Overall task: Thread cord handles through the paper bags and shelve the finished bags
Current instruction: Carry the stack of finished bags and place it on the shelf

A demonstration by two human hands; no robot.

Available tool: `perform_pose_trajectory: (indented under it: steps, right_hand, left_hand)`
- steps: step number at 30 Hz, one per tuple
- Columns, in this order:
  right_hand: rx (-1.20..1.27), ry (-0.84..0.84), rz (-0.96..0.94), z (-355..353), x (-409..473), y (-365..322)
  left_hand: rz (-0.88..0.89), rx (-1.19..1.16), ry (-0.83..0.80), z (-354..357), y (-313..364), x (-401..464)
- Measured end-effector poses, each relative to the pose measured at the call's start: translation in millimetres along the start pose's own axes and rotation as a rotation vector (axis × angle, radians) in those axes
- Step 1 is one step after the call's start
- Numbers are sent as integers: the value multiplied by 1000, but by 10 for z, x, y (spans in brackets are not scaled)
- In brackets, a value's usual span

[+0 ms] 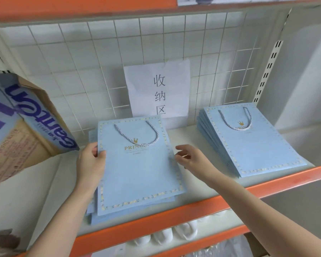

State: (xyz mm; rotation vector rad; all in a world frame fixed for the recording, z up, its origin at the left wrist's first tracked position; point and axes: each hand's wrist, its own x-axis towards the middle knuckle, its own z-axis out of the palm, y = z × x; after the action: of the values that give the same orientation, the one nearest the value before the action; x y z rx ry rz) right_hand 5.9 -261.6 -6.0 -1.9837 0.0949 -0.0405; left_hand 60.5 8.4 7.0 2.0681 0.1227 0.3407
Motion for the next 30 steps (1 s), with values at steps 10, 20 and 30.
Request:
perform_pose_trajectory:
  steps: [10, 20, 30]
  right_hand:
    - [-54, -63, -52, 743, -102, -30]
    - [479, -134, 134, 304, -30, -256]
    - [339, -155, -230, -215, -75, -385]
  left_hand:
    - [-352, -296, -234, -228, -202, -112]
    - [-363, -480, -271, -145, -8, -262]
    - [138, -470, -420, -159, 266, -272]
